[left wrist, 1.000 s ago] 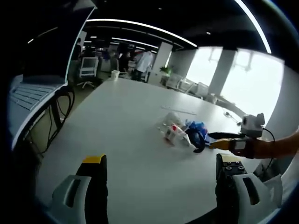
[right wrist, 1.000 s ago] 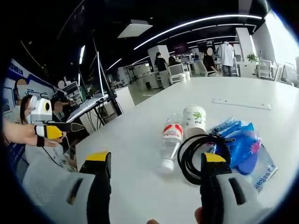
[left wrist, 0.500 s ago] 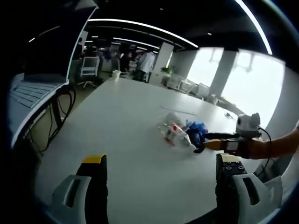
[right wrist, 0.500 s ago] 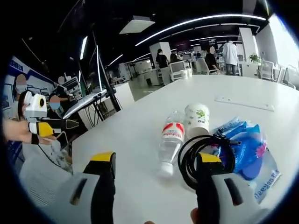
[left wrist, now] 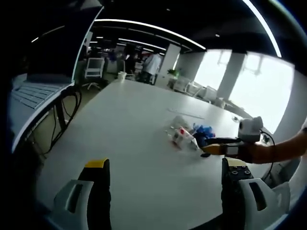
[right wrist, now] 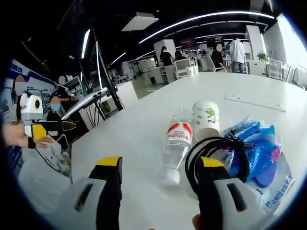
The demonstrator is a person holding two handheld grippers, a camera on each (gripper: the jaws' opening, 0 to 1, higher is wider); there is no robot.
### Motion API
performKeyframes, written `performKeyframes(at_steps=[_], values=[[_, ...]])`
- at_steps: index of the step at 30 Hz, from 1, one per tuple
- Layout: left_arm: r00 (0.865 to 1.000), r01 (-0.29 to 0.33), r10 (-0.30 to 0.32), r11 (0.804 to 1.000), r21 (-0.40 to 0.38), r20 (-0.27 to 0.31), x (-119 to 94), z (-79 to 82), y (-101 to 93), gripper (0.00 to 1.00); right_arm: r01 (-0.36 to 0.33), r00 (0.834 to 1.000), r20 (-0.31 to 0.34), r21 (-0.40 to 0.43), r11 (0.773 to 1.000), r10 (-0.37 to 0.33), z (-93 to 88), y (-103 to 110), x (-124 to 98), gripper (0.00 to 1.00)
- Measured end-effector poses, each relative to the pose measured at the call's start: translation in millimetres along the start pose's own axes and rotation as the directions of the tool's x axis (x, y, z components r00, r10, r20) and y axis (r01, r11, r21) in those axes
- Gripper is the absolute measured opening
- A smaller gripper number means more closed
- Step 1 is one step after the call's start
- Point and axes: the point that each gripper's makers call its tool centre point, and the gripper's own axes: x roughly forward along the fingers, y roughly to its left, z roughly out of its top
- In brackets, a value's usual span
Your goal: Arrange the tabletop items into an orderly group along one side of the table until the central work area is clear of visible clutter.
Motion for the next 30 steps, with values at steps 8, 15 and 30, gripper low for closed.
performKeyframes(at_steps=[8, 15, 30], values=[[1.000, 0.002, -0.002, 1.000, -0.014, 0.003, 0.9, -1.8, 1.5, 0.94, -0.009, 0.999, -0.039, -0.003, 1.000, 0.009, -8.0, -1.2, 12.0, 0.59], [1.000, 0.004, -0.004, 1.000, -0.020, 0.003, -0.1, -3.0, 3.5, 0.94, -0.015, 0.998, -0.058, -0.004, 1.000, 0.015, -12.9, -3.4, 21.4, 0.57], [1.000, 0.002, -0.002, 0.999, -0.042, 0.005, -5.2, -8.4, 6.7, 0.94, 0.031, 0.994, -0.104, 0.011, 0.999, -0.030, -20.8, -7.5, 30.2, 0.49]])
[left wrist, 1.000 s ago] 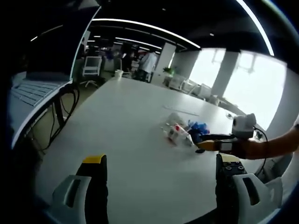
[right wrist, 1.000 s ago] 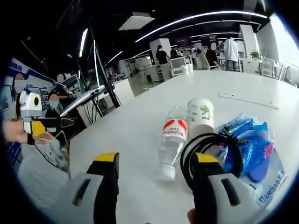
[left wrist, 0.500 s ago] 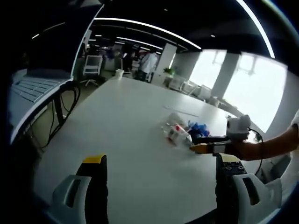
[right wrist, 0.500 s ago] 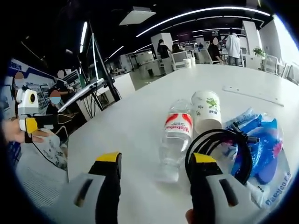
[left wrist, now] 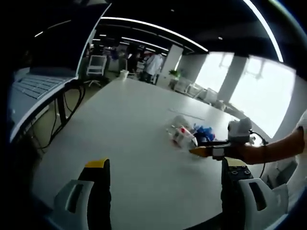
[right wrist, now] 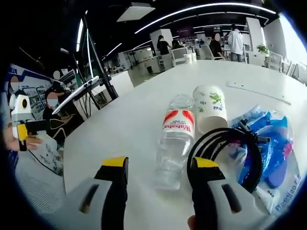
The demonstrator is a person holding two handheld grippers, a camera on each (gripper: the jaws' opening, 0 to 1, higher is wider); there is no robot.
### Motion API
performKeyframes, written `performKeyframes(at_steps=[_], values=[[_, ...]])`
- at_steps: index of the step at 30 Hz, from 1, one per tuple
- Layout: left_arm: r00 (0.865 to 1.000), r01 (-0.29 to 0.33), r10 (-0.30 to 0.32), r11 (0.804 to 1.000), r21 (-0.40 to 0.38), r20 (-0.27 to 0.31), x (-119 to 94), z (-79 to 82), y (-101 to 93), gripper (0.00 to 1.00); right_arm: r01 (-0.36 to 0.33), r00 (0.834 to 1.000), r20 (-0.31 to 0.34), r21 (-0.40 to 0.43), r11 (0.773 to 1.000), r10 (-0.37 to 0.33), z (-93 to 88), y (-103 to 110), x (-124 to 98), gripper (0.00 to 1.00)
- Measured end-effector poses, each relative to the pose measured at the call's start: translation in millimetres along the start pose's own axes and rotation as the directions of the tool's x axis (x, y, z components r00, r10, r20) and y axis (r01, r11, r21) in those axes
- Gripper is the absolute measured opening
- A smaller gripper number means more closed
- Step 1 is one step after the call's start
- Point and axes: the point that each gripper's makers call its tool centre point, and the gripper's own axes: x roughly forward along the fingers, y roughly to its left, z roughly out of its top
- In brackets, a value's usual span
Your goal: Arrange the tabletop items into an orderly group along one side of the table until the central work area is clear of visible clutter.
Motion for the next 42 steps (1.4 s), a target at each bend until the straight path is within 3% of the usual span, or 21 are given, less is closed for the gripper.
performKeyframes(at_steps=[19, 31, 42], values=[[1.000, -0.001, 0.002, 1.000, -0.031, 0.012, -1.2, -1.3, 5.3, 0.93, 0.072, 0.992, -0.097, -0.076, 0.995, -0.079, -12.4, -15.1, 5.2, 0.26], [1.000, 0.018, -0.017, 0.999, -0.031, 0.005, 5.7, -3.7, -1.1, 0.93, 0.053, 0.990, -0.129, -0.060, 0.997, -0.060, -16.1, -16.1, -2.1, 0.23], [1.000, 0.030, -0.030, 0.999, -0.024, -0.003, 11.9, -2.1, -3.4, 0.93, 0.016, 0.994, -0.111, -0.055, 0.998, -0.022, -12.2, -9.5, -10.6, 0.21]])
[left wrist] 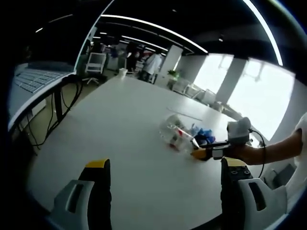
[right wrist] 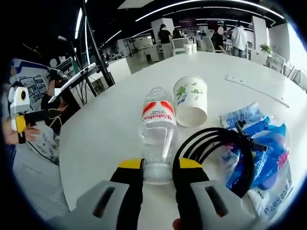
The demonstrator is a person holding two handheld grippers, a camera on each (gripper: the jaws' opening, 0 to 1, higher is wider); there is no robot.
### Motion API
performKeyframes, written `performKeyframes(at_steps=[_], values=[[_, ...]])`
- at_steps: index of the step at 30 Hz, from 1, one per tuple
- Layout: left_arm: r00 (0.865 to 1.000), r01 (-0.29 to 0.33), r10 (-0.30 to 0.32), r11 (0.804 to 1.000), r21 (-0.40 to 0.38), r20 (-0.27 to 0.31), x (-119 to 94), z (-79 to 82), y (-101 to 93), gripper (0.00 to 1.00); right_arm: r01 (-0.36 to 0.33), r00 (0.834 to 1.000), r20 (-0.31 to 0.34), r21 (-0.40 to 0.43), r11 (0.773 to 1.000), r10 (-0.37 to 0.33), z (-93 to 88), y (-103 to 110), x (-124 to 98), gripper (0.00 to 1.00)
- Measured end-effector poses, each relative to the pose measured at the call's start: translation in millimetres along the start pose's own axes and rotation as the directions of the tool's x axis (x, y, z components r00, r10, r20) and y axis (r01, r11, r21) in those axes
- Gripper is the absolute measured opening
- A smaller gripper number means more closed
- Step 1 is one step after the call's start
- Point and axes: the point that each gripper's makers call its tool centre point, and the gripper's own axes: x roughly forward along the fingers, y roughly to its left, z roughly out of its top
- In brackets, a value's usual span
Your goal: Arrange the tabletop items into an orderly group along one side of the table until the central work area is clear of visible clutter.
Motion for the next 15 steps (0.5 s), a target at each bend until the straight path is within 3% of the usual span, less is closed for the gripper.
performKeyframes(at_steps=[15], values=[[0.998, 0.041, -0.040, 0.999, 0.035, -0.038, 17.1, -1.9, -8.9, 0.93, -0.079, 0.997, 0.016, -0.123, 0.989, 0.082, 16.3, 10.6, -16.6, 0.21]])
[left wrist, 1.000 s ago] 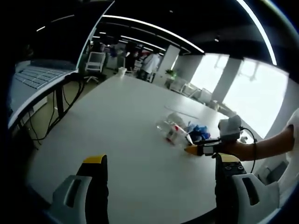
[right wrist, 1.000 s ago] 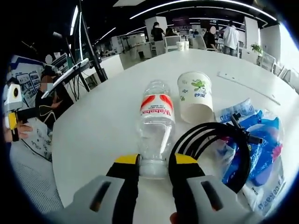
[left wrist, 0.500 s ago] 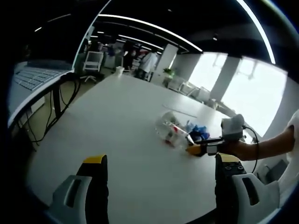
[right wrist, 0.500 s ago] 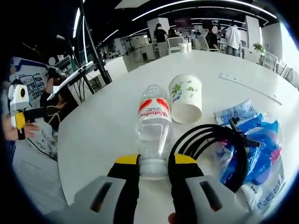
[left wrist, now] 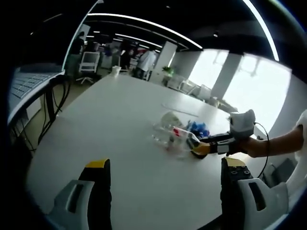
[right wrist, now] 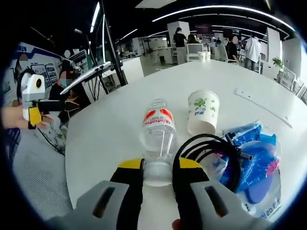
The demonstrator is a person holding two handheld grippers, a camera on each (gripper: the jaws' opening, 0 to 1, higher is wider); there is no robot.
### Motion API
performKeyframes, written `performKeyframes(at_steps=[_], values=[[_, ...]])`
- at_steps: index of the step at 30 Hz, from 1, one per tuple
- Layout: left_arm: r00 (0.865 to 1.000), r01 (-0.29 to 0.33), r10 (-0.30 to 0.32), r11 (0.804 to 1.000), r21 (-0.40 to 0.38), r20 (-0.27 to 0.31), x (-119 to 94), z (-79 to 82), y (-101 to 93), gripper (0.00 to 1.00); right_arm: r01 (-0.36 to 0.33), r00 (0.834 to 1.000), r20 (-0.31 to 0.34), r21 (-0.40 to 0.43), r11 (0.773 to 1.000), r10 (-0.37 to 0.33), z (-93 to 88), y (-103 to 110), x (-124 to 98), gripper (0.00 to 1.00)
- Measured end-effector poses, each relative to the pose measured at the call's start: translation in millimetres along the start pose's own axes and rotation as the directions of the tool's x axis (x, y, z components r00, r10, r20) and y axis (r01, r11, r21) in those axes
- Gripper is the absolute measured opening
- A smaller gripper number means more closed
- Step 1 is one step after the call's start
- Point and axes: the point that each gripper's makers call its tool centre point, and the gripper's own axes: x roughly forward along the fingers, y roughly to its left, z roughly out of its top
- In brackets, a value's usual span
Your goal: Arrange the tabletop items into an orderly group along one side of the table until the central work area is clear of visible clutter.
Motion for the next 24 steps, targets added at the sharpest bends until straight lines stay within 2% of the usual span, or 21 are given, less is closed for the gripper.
performKeyframes(at_steps=[2, 15, 18, 24], values=[[1.000, 0.005, -0.005, 1.000, 0.006, -0.005, 2.3, -0.3, -0.9, 0.93, -0.015, 1.000, -0.001, -0.052, 0.999, 0.015, 3.6, 2.2, -1.7, 0.21], [0.999, 0.024, -0.023, 0.999, 0.025, -0.025, 9.7, -1.1, -4.2, 0.93, -0.078, 0.993, 0.076, -0.113, 0.990, 0.087, 31.4, 15.5, -8.4, 0.21], [0.999, 0.026, -0.026, 0.999, 0.027, -0.028, 10.6, -2.2, -5.0, 0.93, -0.081, 0.993, 0.077, -0.140, 0.987, 0.092, 33.0, 17.7, -8.4, 0.21], [0.999, 0.026, -0.025, 0.999, 0.027, -0.027, 11.9, -2.0, -5.2, 0.93, -0.081, 0.992, 0.084, -0.129, 0.988, 0.092, 31.1, 14.4, -7.7, 0.21]])
